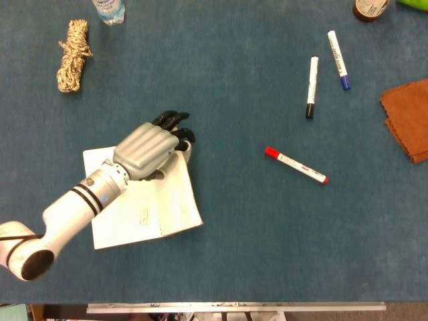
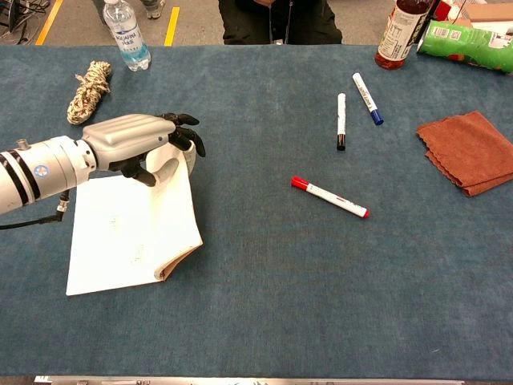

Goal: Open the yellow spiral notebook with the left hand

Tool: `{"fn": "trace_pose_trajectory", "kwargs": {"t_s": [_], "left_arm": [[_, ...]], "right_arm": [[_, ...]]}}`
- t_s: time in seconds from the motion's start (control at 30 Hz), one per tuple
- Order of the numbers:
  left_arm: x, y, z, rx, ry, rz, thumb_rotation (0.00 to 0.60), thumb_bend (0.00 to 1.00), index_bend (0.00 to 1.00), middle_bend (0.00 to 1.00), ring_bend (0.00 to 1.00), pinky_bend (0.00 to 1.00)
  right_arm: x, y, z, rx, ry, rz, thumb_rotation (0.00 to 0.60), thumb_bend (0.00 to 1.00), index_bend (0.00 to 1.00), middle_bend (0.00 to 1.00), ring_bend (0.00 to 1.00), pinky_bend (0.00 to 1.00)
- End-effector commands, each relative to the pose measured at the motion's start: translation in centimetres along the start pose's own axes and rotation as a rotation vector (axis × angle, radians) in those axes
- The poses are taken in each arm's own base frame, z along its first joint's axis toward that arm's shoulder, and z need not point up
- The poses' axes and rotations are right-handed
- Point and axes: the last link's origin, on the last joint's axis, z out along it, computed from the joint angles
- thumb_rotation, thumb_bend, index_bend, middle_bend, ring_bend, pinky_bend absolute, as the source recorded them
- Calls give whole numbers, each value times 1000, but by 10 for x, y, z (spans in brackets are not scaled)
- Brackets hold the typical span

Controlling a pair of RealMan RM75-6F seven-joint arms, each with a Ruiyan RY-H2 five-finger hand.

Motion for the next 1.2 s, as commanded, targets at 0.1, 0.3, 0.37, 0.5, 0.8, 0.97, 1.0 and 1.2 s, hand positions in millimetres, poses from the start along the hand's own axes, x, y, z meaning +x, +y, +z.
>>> {"fn": "trace_pose_trajectory", "kwargs": {"t_s": [0.1,0.3,0.37,0.5,0.8,0.97,1.0,1.2], "left_arm": [[-12,17,11,14,3,-37,600,515,488,245,19,0],[-25,25,23,33,-53,-89,600,515,374,183,7,0],[-29,26,27,37,-71,-105,600,515,265,115,0,0],[-31,29,30,48,-86,-180,600,505,19,1,0,0],[0,13,6,75,41,-204,600,469,0,0,0,0],[7,-14,-33,153,136,-193,600,469,3,0,0,0],[7,-21,-44,177,157,-183,600,469,10,0,0,0],[2,-57,-98,318,308,-120,600,467,60,4,0,0]], "right_arm": [[1,3,-2,-5,4,4,600,178,225,194,151,280],[1,7,-3,-13,6,7,600,178,225,194,151,280],[1,7,-4,-15,7,9,600,178,225,194,151,280],[2,8,-4,-18,7,7,600,178,225,194,151,280],[0,7,-1,-11,-5,2,600,178,225,194,151,280],[-2,4,5,0,-38,-15,600,178,225,194,151,280],[-3,2,7,3,-50,-20,600,178,225,194,151,280],[-7,-6,12,19,-90,-39,600,179,225,195,151,280]]}}
